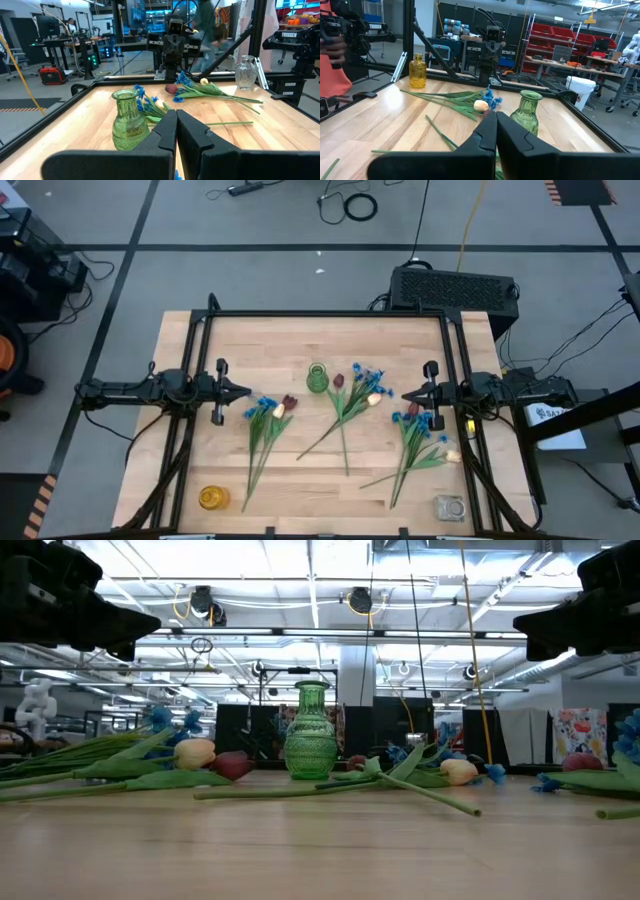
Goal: Sort flowers into vase by color
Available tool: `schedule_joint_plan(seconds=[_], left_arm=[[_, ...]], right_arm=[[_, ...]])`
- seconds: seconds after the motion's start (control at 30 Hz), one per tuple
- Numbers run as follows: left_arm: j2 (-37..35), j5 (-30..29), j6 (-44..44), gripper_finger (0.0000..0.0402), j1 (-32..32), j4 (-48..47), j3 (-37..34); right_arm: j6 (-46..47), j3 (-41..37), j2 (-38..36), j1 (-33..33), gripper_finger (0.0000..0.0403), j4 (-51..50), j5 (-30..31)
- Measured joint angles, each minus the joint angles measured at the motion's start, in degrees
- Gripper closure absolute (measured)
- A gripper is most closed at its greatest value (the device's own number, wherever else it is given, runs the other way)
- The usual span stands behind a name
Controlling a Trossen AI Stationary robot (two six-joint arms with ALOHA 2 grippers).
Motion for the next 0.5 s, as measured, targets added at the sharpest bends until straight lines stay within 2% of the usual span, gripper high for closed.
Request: schedule_joint_plan(seconds=[0.2,0.37,0.5], left_arm=[[0.0,-0.1,0.5,0.0388,0.0,0.4,0.0],[0.0,-1.2,0.2,0.0388,0.0,5.7,0.4],[0.1,-2.3,-4.2,0.0394,0.0,2.9,6.2]], right_arm=[[0.0,0.0,0.0,0.0,0.0403,0.0,0.0],[0.0,0.0,0.0,0.0,0.0403,0.0,0.0],[0.0,0.0,0.0,0.0,0.0403,0.0,0.0]])
